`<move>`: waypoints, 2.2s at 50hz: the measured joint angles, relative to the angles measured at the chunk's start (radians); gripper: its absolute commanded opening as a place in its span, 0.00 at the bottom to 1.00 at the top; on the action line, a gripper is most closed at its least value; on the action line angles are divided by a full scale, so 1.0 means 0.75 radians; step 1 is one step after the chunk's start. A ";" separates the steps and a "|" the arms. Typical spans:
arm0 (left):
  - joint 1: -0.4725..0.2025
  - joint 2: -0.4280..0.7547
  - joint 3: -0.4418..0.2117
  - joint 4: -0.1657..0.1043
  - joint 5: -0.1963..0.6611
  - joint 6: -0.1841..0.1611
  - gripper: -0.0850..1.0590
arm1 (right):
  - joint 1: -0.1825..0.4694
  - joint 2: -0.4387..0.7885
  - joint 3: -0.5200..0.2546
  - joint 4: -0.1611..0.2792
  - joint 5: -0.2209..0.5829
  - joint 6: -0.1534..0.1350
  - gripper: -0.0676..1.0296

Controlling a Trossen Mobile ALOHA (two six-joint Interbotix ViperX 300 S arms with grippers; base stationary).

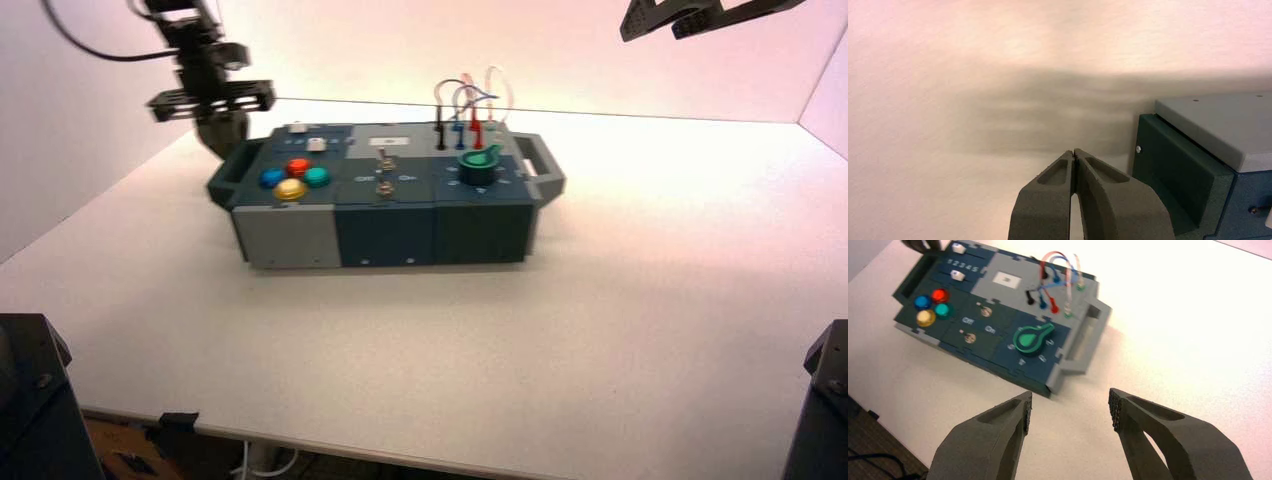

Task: Push the blue button with the right gripper.

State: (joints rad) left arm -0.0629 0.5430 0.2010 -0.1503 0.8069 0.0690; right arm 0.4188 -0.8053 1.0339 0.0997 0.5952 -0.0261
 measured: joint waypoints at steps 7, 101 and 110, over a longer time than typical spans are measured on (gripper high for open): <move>-0.051 0.018 -0.035 0.002 0.016 -0.018 0.05 | 0.000 0.000 0.000 0.000 0.000 0.000 0.78; -0.196 -0.894 0.147 0.010 0.139 0.117 0.43 | 0.399 0.434 -0.442 0.006 0.039 -0.027 0.48; -0.196 -1.047 0.250 0.010 0.139 0.149 0.47 | 0.464 0.605 -0.556 0.008 0.039 -0.029 0.39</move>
State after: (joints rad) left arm -0.2102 -0.2424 0.3881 -0.1427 0.9112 0.1810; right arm 0.7670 -0.3513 0.6167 0.1058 0.6243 -0.0476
